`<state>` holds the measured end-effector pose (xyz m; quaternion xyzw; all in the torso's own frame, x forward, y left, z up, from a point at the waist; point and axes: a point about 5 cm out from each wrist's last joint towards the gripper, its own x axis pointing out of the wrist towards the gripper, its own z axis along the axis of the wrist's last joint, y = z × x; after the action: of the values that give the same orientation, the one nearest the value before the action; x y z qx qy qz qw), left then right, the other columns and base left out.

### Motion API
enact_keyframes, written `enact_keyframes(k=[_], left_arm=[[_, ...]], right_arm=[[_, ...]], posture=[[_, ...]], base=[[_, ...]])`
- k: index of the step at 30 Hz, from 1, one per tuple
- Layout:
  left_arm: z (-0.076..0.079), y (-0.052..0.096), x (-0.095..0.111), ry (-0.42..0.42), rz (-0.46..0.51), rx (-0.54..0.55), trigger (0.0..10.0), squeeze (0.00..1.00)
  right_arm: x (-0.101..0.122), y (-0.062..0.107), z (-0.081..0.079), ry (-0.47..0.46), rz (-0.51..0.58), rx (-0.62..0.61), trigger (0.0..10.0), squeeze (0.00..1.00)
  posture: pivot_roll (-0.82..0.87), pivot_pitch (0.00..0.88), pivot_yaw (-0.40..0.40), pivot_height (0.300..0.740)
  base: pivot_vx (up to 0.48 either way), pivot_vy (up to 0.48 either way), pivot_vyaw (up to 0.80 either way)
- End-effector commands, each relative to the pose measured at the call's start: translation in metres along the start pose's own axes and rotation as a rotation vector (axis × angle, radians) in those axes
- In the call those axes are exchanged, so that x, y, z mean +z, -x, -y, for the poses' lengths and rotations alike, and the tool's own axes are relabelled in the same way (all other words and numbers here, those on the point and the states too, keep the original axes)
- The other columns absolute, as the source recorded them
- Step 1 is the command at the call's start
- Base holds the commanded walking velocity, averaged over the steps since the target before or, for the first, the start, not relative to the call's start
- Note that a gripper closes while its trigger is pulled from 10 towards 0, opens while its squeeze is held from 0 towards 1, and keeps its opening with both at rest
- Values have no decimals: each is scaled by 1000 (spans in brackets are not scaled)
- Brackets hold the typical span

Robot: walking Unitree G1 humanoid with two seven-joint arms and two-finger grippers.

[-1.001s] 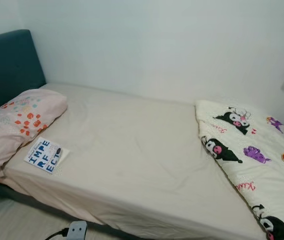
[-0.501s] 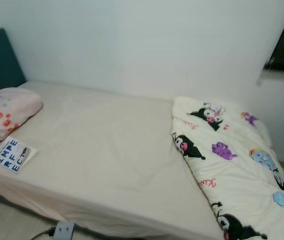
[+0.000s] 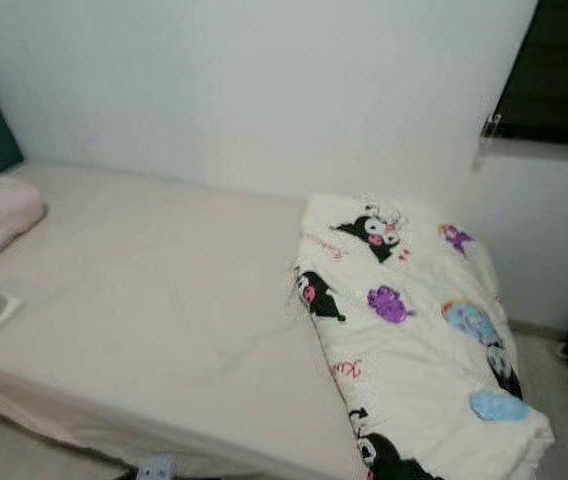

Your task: Clean up the room

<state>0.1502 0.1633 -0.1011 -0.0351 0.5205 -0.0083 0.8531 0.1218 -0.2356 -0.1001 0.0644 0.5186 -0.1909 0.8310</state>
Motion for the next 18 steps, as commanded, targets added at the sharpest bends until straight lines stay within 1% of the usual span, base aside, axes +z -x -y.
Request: enact_keyframes(k=[1, 3, 4, 6, 7, 8, 9, 10, 12, 13, 14, 16, 17, 18], left_arm=[[-4, 0, 4, -15, 2, 18, 10000, 0], [-5, -1, 9, -21, 7, 21, 10000, 0], [-5, -1, 9, -21, 7, 21, 10000, 0], [-6, -1, 16, -25, 16, 24, 10000, 0], [-14, 0, 17, -26, 19, 32, 10000, 0], [-14, 0, 17, -26, 19, 32, 10000, 0], [-23, 1, 18, -26, 21, 40, 10000, 0], [-23, 1, 18, -26, 21, 40, 10000, 0], [-35, 4, 18, -27, 22, 52, 10000, 0], [-35, 4, 18, -27, 22, 52, 10000, 0], [-39, 5, 18, -27, 22, 54, 10000, 0], [-43, 6, 16, -36, 19, 57, 10000, 0], [-44, 6, 15, -38, 18, 58, 10000, 0], [-44, 6, 15, -38, 18, 58, 10000, 0]], right_arm=[[18, -1, 4, -57, 79, 34, 10000, 0], [41, 0, 22, -104, 172, 51, 10000, 0], [41, 0, 22, -104, 172, 51, 10000, 0], [75, 3, 30, -165, 312, 96, 10000, 0], [93, 6, 31, -188, 380, 122, 10000, 0], [93, 6, 31, -188, 380, 122, 10000, 0], [106, 8, 32, -211, 431, 142, 10000, 0], [106, 8, 32, -211, 431, 142, 10000, 0], [119, 11, 33, -243, 477, 164, 10000, 0], [119, 11, 33, -243, 477, 164, 10000, 0], [123, 12, 33, -276, 490, 177, 10000, 0], [128, 13, 30, -370, 517, 248, 10000, 0], [129, 13, 29, -392, 522, 266, 10000, 0], [129, 13, 29, -392, 522, 266, 10000, 0]], posture=[[-53, 0, -5, 727], [-58, 0, -2, 727], [-58, 0, -2, 727], [-58, 0, -2, 727], [-60, 0, -5, 727], [-60, 0, -5, 727], [-60, 0, -5, 727], [-60, 0, -5, 727], [-59, 0, -6, 727], [-59, 0, -6, 727], [-54, 0, -5, 727], [-48, 0, -3, 727], [-48, 0, -3, 727], [-48, 0, -3, 727]], base=[[0, 0, 0], [0, 0, 0], [0, 0, 0], [0, 0, 0], [0, 0, 0], [0, 0, 0], [0, 0, 0], [0, 0, 0], [0, 0, 0], [0, 0, 0], [0, 0, 0], [0, 0, 0], [0, 0, 0], [0, 0, 0]])
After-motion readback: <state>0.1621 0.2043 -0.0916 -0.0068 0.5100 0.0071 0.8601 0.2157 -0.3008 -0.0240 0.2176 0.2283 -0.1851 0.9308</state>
